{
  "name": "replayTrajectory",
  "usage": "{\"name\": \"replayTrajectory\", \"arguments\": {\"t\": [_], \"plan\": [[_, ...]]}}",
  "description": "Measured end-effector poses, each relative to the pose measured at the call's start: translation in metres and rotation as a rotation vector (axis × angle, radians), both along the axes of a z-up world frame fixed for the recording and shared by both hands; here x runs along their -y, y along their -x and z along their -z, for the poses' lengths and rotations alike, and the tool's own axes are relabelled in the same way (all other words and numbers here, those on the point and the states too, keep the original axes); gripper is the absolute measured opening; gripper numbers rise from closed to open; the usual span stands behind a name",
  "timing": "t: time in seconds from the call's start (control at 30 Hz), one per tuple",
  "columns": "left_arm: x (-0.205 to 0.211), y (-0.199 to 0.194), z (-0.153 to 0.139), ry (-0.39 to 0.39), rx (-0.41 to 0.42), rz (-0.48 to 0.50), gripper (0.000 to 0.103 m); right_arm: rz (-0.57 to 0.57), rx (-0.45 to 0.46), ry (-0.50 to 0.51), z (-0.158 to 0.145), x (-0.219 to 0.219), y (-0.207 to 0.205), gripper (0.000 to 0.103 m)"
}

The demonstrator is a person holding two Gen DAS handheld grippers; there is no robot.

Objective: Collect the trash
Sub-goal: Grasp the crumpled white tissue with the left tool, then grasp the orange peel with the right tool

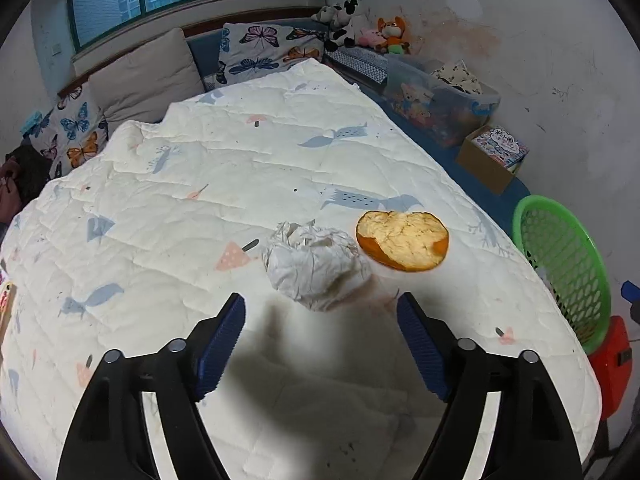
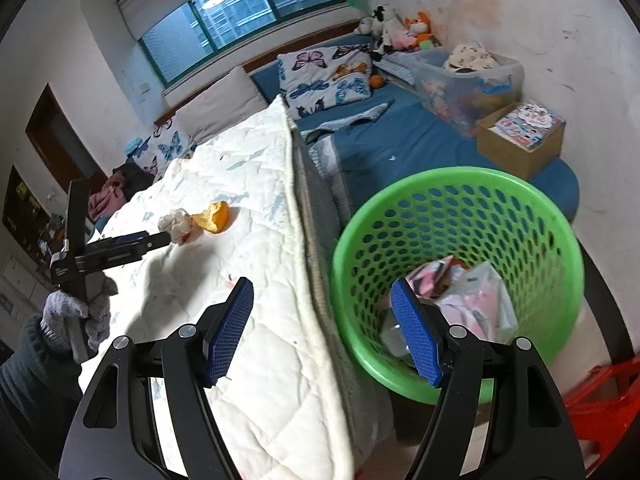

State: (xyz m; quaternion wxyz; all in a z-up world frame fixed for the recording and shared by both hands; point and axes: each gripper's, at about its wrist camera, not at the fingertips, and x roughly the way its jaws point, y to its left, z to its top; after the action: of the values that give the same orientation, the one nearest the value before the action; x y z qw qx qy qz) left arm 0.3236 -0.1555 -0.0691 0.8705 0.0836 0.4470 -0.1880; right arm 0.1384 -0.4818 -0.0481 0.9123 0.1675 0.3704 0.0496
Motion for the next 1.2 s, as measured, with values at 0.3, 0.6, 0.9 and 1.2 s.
{"name": "replayTrajectory", "arguments": {"t": [0.3, 0.6, 0.9, 1.2], "plan": [[0.002, -0.017, 0.008, 0.012, -0.013, 0.02, 0.079, -0.044, -0.024, 0.011, 0.006, -0.018, -0.025, 0.072], [0.0, -0.024, 0.015, 0.031, -0.019, 0.023, 0.065, -0.082, -0.034, 0.028, 0.006, -0.036, -0.044, 0.072], [-0.004, -0.015, 0.008, 0.058, 0.01, 0.055, 0.051, -0.124, -0.039, 0.045, 0.008, -0.056, -0.06, 0.072], [-0.034, 0.003, -0.012, 0.071, 0.033, 0.022, 0.05, -0.184, -0.048, 0.08, 0.01, -0.087, -0.086, 0.072]]}}
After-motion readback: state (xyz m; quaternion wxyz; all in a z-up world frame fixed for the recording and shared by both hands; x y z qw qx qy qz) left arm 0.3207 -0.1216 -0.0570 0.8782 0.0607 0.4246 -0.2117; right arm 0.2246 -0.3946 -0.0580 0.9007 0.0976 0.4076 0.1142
